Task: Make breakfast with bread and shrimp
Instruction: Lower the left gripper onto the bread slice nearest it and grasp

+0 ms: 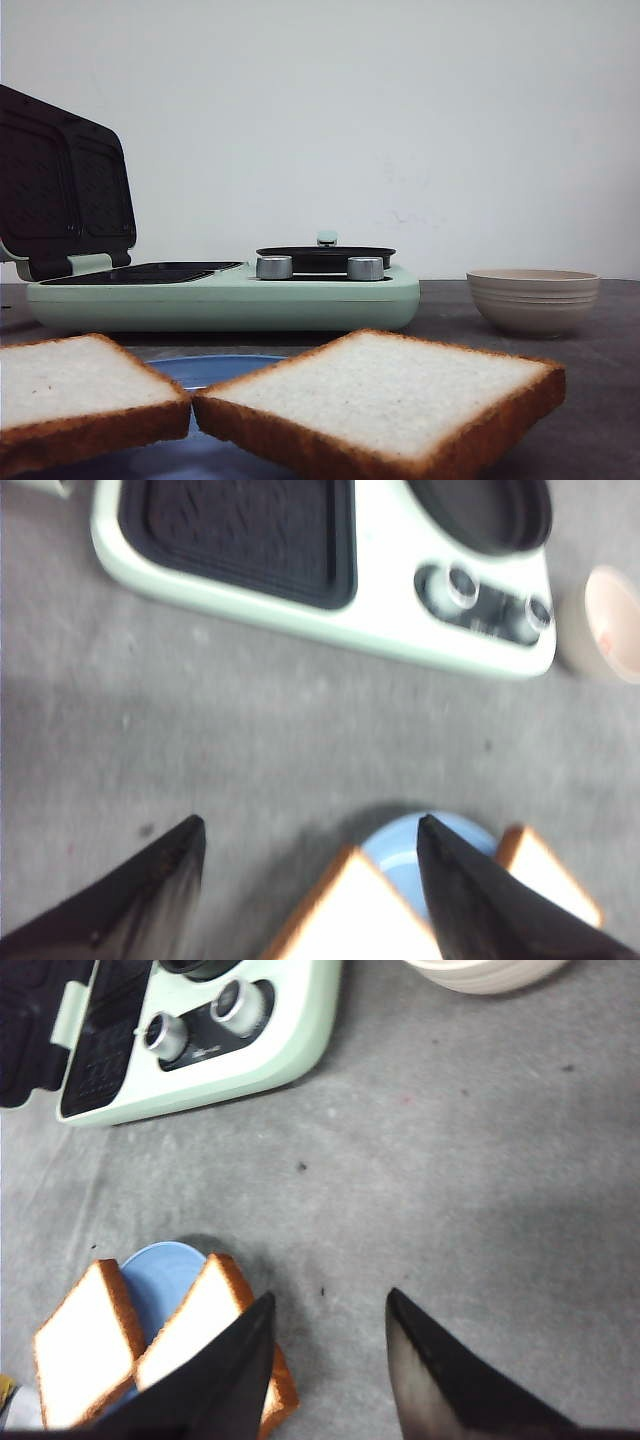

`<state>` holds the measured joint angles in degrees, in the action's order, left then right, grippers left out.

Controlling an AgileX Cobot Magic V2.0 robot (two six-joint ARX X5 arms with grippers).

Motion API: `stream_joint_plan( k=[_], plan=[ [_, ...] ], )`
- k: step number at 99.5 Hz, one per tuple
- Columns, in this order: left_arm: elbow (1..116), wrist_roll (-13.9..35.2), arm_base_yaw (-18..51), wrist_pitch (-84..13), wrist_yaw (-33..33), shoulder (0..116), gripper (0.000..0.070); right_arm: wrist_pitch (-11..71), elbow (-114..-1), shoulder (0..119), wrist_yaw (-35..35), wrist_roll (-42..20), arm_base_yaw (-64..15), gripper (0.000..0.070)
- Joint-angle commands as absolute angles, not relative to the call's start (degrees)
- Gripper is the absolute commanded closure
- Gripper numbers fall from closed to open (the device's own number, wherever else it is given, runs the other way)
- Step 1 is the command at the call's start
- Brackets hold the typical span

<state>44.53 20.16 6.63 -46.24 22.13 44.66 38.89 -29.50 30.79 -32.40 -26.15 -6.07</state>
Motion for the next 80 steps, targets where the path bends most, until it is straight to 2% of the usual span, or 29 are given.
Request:
stream_joint_plan(
  k=[1, 9, 13, 34, 47, 63, 80],
  plan=[
    [45.41, 18.24, 7.01, -47.83, 22.50, 45.58, 0.0346, 39.24, -30.37, 31.00, -33.15, -25.06, -6.57, 0.0272],
    [45.41, 16.27, 7.38, -51.09, 22.50, 46.44, 0.0345, 40.36, -30.37, 31.00, -33.08, -24.62, -7.09, 0.0199],
    [45.41, 15.16, 7.64, -52.53, 22.50, 46.83, 0.0345, 40.75, -30.37, 31.00, -33.08, -24.34, -7.35, 0.0185],
    [45.41, 13.76, 8.80, -57.49, 22.55, 47.72, 0.0333, 41.21, -30.37, 30.98, -33.15, -23.66, -8.12, 0.0165],
    [45.36, 11.92, 9.48, -60.45, 22.55, 48.99, 0.0223, 41.23, -30.37, 30.96, -33.21, -23.31, -8.62, 0.0166],
    [45.32, 9.56, 9.78, -63.40, 22.57, 53.19, 0.0223, 41.17, -30.37, 30.96, -33.19, -22.83, -9.04, 0.0166],
    [45.32, 8.97, 9.78, -62.04, 22.63, 58.70, 0.0221, 41.12, -30.37, 30.96, -33.04, -21.78, -9.26, 0.0166]
  ],
)
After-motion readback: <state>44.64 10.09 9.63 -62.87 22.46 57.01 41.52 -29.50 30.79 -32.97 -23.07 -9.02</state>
